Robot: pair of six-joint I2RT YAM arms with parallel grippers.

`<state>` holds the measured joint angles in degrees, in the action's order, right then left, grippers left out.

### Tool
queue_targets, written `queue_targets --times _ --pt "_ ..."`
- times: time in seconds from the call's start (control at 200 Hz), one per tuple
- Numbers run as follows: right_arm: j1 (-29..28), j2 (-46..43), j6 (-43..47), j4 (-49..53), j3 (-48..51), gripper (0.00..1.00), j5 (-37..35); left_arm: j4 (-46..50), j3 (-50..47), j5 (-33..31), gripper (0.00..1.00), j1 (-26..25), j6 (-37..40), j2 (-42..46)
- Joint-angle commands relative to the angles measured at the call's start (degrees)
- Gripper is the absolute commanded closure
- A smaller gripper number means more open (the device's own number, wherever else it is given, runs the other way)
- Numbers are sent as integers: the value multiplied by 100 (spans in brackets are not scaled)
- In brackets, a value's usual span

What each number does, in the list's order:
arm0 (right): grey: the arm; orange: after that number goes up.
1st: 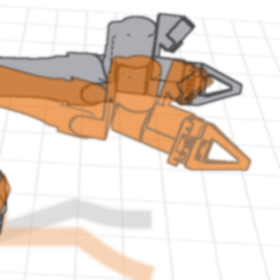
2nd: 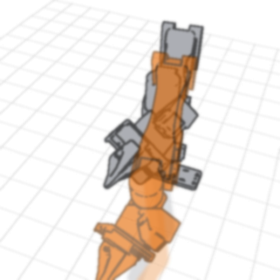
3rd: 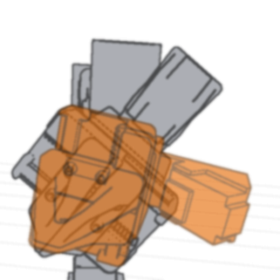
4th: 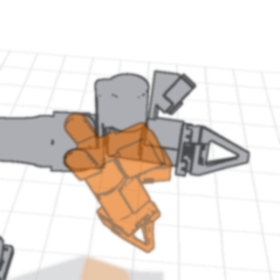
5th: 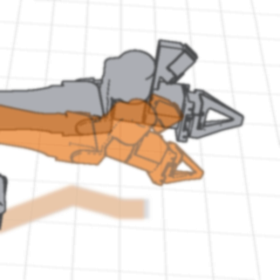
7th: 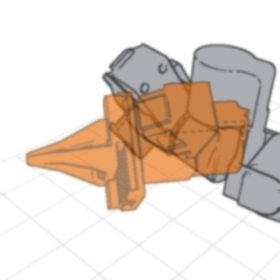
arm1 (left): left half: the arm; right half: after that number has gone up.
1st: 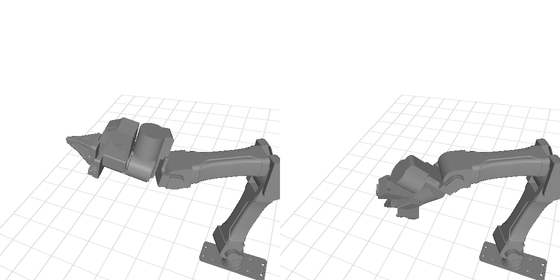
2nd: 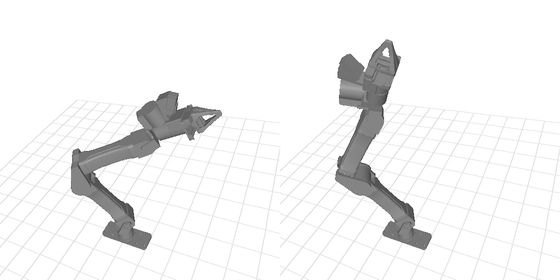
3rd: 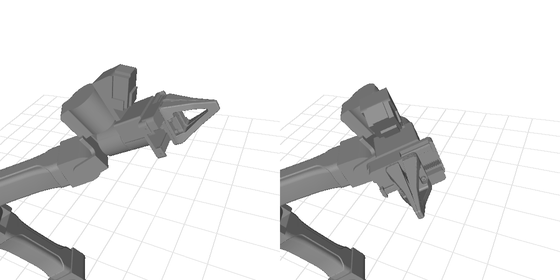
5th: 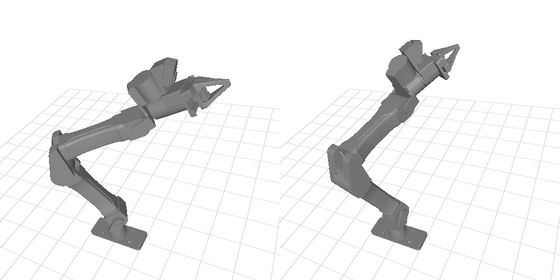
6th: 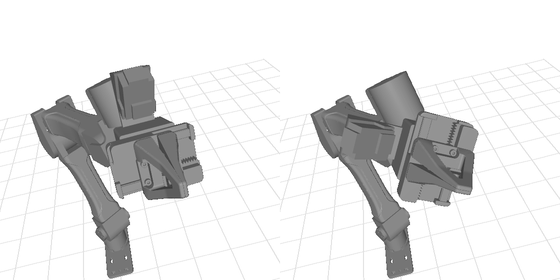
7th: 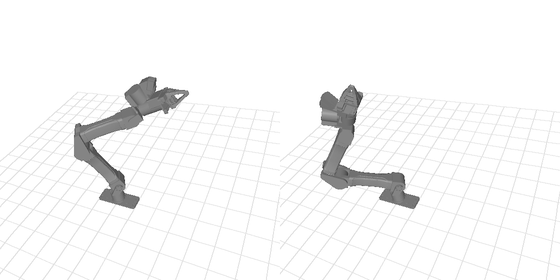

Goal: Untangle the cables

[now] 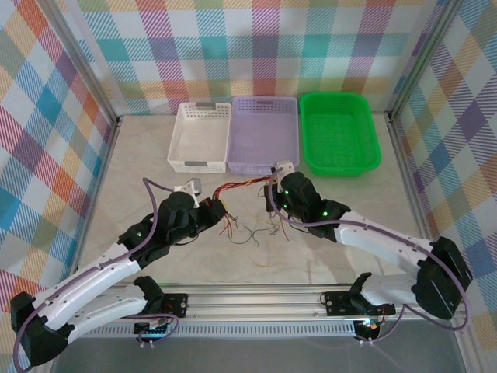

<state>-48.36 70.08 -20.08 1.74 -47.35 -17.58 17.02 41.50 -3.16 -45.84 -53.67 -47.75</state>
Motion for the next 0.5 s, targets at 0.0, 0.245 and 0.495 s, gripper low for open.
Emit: queue_targets --times 0.0,0.245,0.495 --pt "49 -372 128 390 267 100 -181 509 356 -437 100 -92 199 73" --pt "446 -1712 94 922 601 100 534 992 480 -740 100 -42 275 -46" --pt "1203 -2062 117 1895 133 100 1267 831 429 -622 100 13 305 -199"
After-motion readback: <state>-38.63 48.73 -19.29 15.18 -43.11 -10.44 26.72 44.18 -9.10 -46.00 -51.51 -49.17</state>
